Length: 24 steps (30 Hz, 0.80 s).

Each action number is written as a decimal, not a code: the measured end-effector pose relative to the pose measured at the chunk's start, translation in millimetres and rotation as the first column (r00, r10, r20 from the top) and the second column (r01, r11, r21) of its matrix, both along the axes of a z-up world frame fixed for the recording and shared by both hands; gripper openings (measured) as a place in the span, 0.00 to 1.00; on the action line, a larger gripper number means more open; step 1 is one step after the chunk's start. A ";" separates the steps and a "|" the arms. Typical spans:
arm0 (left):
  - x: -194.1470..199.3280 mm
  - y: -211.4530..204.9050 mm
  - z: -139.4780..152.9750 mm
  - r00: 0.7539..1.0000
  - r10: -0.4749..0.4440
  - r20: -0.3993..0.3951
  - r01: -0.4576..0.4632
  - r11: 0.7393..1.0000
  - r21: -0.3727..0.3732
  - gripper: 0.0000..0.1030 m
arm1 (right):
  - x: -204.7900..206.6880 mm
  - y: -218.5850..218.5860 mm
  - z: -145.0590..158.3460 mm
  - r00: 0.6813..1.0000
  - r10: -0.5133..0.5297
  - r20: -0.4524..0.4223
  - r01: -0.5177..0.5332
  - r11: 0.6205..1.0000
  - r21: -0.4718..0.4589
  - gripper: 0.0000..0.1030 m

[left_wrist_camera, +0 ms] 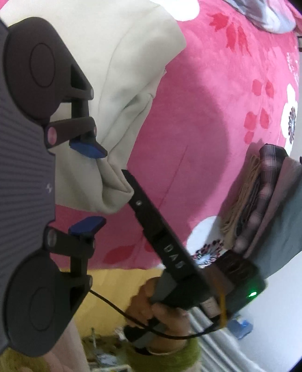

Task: Fold clothes
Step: 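Grasp the sweatshirt end with the left tool while the right tool presses beside it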

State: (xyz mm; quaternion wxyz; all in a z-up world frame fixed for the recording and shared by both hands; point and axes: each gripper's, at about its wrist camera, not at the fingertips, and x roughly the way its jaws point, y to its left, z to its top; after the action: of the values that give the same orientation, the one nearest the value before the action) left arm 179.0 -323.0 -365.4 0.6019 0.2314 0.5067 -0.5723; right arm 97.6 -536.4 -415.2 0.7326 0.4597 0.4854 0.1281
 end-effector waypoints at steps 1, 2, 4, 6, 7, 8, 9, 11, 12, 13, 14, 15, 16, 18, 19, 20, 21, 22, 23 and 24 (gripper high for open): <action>-0.1 0.5 0.3 1.000 0.004 0.002 -0.004 1.000 -0.003 0.42 | -1.2 -3.1 0.9 1.000 -0.008 -0.003 0.008 1.000 -0.003 0.21; -0.1 1.0 0.6 1.000 0.009 0.002 -0.009 1.000 -0.007 0.38 | -3.1 -6.6 1.8 1.000 -0.018 -0.006 0.018 1.000 -0.006 0.21; 0.9 1.4 1.3 1.000 0.020 -0.003 -0.020 1.000 -0.013 0.27 | -12.8 -16.5 3.2 0.998 -0.056 -0.019 0.056 0.998 0.000 0.21; -1.8 4.0 3.8 0.999 0.033 0.015 -0.032 0.999 -0.021 0.22 | -24.3 -26.0 5.3 0.995 -0.092 -0.027 0.092 0.995 0.029 0.21; -3.2 5.4 5.1 0.999 0.039 0.024 -0.038 0.999 -0.026 0.19 | -29.5 -29.9 6.6 0.994 -0.105 -0.029 0.106 0.993 0.044 0.21; -3.9 6.5 6.4 0.998 0.047 0.030 -0.046 0.998 -0.030 0.18 | -32.6 -30.5 8.8 0.995 -0.100 -0.023 0.102 0.993 0.066 0.21; -4.5 7.6 7.8 0.998 0.056 0.034 -0.054 0.998 -0.034 0.17 | -35.2 -30.4 11.1 0.996 -0.093 -0.016 0.094 0.992 0.085 0.21; -3.9 11.8 10.7 0.996 0.079 0.031 -0.078 0.996 -0.044 0.13 | -33.1 -22.4 15.1 0.998 -0.056 0.001 0.055 0.995 0.082 0.21; -3.4 13.8 11.9 0.995 0.090 0.030 -0.089 0.995 -0.047 0.12 | -30.5 -17.6 15.9 0.999 -0.038 0.007 0.037 0.996 0.076 0.21; -2.8 15.0 12.9 0.995 0.097 0.030 -0.096 0.994 -0.049 0.11 | -26.2 -13.0 14.2 1.000 -0.025 0.011 0.024 0.997 0.072 0.21; -3.0 15.7 14.2 0.994 0.101 0.034 -0.100 0.994 -0.051 0.10 | -20.8 -8.7 12.2 1.000 -0.019 0.015 0.017 0.997 0.069 0.21; -3.5 16.5 15.6 0.994 0.105 0.039 -0.103 0.993 -0.053 0.10 | -15.3 -4.4 10.2 1.000 -0.012 0.020 0.010 0.998 0.065 0.21; -4.1 16.8 15.6 0.993 0.106 0.043 -0.104 0.993 -0.051 0.10 | -9.2 -0.3 8.7 1.000 -0.003 0.030 0.001 0.998 0.059 0.21; -5.4 17.3 15.5 0.993 0.107 0.053 -0.104 0.994 -0.044 0.10 | 2.5 8.2 5.9 0.999 0.031 0.040 -0.033 0.999 0.041 0.21; -6.1 17.6 15.4 0.993 0.107 0.058 -0.105 0.994 -0.040 0.09 | 8.3 13.2 5.6 0.997 0.060 0.038 -0.061 0.998 0.018 0.21; -7.3 18.4 15.1 0.992 0.107 0.066 -0.105 0.994 -0.039 0.09 | 12.8 17.1 6.3 0.995 0.093 0.038 -0.093 0.996 -0.006 0.21; -8.3 19.4 15.8 0.991 0.110 0.071 -0.108 0.993 -0.041 0.09 | 17.0 20.3 7.1 0.992 0.123 0.037 -0.122 0.992 -0.027 0.21; -9.0 20.2 18.0 0.990 0.115 0.075 -0.112 0.993 -0.048 0.09 | 20.1 21.0 8.7 0.989 0.145 0.038 -0.144 0.989 -0.036 0.21; -9.6 21.0 20.4 0.990 0.120 0.079 -0.116 0.992 -0.056 0.09 | 22.3 20.6 9.8 0.986 0.161 0.038 -0.159 0.986 -0.042 0.21; -10.3 21.8 22.7 0.989 0.126 0.083 -0.120 0.991 -0.064 0.09 | 24.3 20.0 11.1 0.983 0.177 0.037 -0.175 0.983 -0.058 0.21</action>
State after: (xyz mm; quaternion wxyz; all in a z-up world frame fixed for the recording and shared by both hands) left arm 168.7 -301.2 -342.6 0.6640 0.2065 0.4764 -0.5381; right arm 121.8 -516.4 -404.1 0.7407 0.3919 0.5120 0.1888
